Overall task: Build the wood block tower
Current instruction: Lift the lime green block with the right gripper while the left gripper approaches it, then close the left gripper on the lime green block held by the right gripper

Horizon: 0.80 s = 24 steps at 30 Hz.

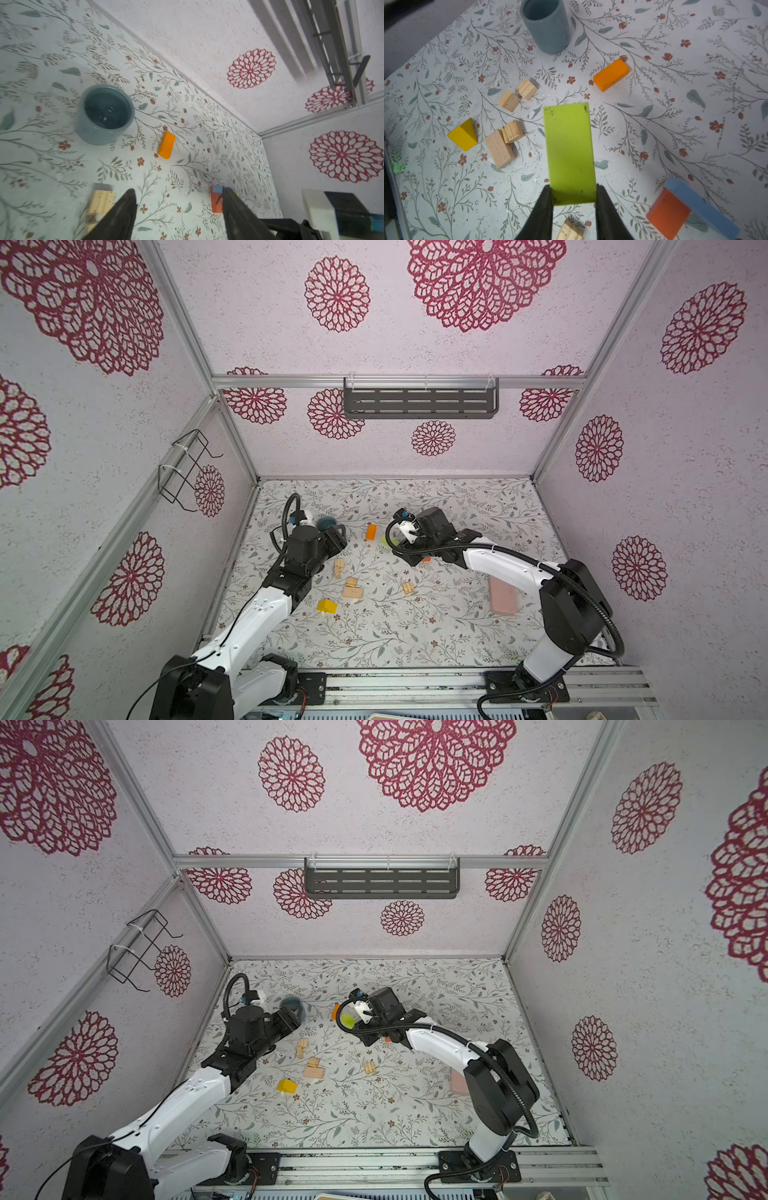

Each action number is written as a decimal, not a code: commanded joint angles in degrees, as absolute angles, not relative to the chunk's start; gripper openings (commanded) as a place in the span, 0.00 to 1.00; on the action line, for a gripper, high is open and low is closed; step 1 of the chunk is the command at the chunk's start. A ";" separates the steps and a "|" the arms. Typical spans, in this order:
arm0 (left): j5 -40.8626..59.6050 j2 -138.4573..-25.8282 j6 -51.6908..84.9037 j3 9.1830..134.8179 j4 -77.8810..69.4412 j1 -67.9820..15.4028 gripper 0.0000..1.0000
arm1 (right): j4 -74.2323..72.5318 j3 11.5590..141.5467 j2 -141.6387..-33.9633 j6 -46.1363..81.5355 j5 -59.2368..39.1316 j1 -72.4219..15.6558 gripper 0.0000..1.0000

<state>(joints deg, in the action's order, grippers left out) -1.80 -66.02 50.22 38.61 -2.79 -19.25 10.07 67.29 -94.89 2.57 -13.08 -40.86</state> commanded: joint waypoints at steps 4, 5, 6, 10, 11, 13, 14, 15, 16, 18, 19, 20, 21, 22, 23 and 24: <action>0.86 -73.70 53.49 41.97 -13.06 -23.88 0.58 | 5.11 65.60 -89.50 9.85 -10.90 -40.75 0.12; 1.16 -74.77 53.82 42.35 -14.42 -24.60 0.56 | 5.01 65.41 -89.10 10.27 -10.90 -40.75 0.12; 1.62 -75.79 54.15 42.60 -15.81 -25.29 0.54 | 4.97 65.31 -88.63 10.44 -10.90 -40.74 0.12; 2.11 -79.72 55.42 43.59 -20.09 -27.89 0.49 | 4.97 64.70 -86.82 11.21 -9.93 -40.69 0.11; 2.37 -80.75 55.82 43.64 -21.74 -28.49 0.48 | 4.92 64.46 -86.58 11.57 -9.76 -40.69 0.11; 2.94 -82.39 56.46 43.54 -25.09 -29.47 0.48 | 4.92 64.34 -86.22 12.09 -9.50 -40.69 0.11; 3.37 -83.23 56.59 43.80 -26.12 -29.85 0.47 | 4.92 64.34 -86.15 12.23 -9.42 -40.69 0.11; 3.49 -83.76 56.69 44.11 -26.60 -30.26 0.47 | 4.92 64.34 -86.17 12.39 -9.24 -40.69 0.11; 3.52 -84.37 56.80 44.57 -26.62 -30.69 0.47 | 4.86 64.34 -86.21 12.59 -9.24 -40.62 0.11; 3.58 -85.16 56.96 45.23 -26.79 -31.42 0.47 | 4.58 64.34 -86.29 12.82 -9.31 -40.61 0.11; 3.51 -85.50 57.12 45.26 -27.45 -31.73 0.47 | 4.41 64.38 -86.40 12.94 -9.47 -40.61 0.11; 3.52 -85.69 57.42 45.17 -28.11 -31.98 0.46 | 4.44 64.47 -86.52 13.03 -9.63 -40.61 0.11; 3.47 -85.71 57.75 44.96 -28.71 -32.07 0.46 | 4.40 64.59 -86.62 13.05 -9.76 -40.58 0.11; 3.43 -85.77 58.12 44.85 -29.32 -32.17 0.46 | 4.39 64.77 -86.77 13.18 -9.82 -40.52 0.10; 3.51 -85.84 58.35 44.74 -29.88 -32.34 0.46 | 4.39 64.92 -86.90 13.18 -9.81 -40.47 0.11; 3.75 -85.90 58.45 44.86 -30.05 -32.43 0.46 | 4.39 65.04 -86.88 13.23 -9.84 -40.52 0.10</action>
<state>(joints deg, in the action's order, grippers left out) 3.09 -85.43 56.77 44.10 -26.41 -31.77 6.09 64.07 -88.55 12.12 -10.11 -40.69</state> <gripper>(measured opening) 0.463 0.313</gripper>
